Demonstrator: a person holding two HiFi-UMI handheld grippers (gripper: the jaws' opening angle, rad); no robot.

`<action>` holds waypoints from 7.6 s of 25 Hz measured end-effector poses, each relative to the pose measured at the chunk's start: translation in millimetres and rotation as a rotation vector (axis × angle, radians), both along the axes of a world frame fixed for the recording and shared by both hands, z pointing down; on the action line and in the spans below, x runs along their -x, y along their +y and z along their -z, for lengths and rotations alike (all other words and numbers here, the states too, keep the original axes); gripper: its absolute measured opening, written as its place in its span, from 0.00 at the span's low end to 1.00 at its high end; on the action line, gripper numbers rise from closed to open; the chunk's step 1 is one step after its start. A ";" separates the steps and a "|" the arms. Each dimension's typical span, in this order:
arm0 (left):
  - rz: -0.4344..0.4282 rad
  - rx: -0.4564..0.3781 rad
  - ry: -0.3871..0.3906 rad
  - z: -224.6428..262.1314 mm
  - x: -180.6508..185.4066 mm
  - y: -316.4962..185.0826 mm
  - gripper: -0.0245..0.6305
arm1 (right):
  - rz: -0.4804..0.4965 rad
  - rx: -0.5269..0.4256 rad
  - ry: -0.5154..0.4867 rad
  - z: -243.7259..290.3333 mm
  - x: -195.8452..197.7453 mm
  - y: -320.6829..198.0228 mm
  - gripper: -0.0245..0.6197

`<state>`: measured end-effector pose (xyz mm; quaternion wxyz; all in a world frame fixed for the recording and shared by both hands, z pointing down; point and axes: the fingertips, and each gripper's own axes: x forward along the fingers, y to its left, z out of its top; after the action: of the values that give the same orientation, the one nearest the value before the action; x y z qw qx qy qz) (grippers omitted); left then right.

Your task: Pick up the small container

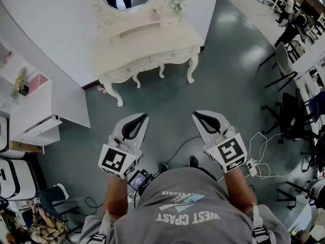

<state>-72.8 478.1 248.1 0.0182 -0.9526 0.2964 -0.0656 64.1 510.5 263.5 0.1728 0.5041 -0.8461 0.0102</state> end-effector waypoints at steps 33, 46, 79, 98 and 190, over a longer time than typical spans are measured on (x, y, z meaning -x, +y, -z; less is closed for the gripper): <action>0.210 0.020 -0.051 -10.9 -4.4 -118.8 0.04 | 0.138 -0.003 -0.124 -6.6 -30.4 -178.3 0.04; 0.322 0.026 -0.117 -14.2 -88.4 -192.7 0.04 | 0.255 0.014 -0.180 -19.2 -107.6 -272.5 0.04; -0.060 -0.004 -0.079 -12.3 -101.0 -423.1 0.04 | -0.152 0.064 -0.146 -34.6 -125.3 -406.8 0.04; -0.098 -0.034 0.018 1.7 5.1 -516.2 0.04 | -0.238 0.055 -0.050 -15.7 -39.6 -476.7 0.04; 0.578 0.484 -0.189 -221.7 33.6 -706.2 0.04 | 0.099 0.145 0.026 -269.6 -98.8 -1012.3 0.13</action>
<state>-106.4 -228.1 469.8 -0.1991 -0.7962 0.5257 -0.2236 162.9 -501.8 533.0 0.2202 0.4478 -0.8647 0.0563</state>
